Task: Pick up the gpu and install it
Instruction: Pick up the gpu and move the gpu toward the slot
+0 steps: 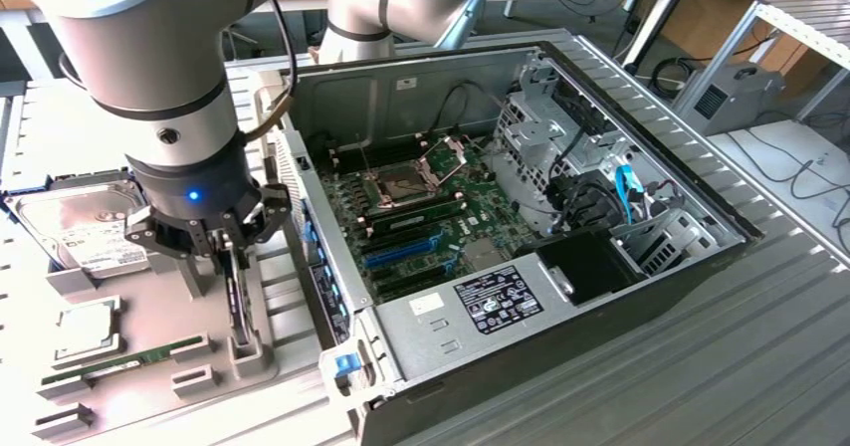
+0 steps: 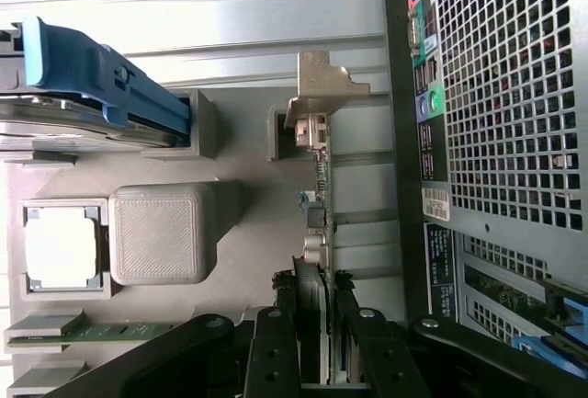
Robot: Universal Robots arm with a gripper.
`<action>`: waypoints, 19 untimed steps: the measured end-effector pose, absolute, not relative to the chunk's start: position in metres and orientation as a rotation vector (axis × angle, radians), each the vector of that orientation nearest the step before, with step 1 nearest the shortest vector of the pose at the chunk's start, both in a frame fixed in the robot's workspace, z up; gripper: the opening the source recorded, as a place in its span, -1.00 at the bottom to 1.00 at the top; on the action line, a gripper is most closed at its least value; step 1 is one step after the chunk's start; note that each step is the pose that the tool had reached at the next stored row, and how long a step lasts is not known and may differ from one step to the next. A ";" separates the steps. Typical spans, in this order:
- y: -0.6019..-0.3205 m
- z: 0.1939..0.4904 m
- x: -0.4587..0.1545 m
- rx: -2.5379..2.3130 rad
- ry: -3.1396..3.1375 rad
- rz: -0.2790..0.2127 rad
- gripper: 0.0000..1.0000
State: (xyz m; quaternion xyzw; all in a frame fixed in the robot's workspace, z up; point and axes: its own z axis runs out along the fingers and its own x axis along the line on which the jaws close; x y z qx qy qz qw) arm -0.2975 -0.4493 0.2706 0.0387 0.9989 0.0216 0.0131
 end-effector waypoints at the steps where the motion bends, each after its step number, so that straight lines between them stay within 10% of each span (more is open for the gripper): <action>1: -0.449 0.271 -0.298 0.121 3.112 0.067 -0.47; 19: -0.449 0.278 -0.298 0.121 3.112 0.067 -0.47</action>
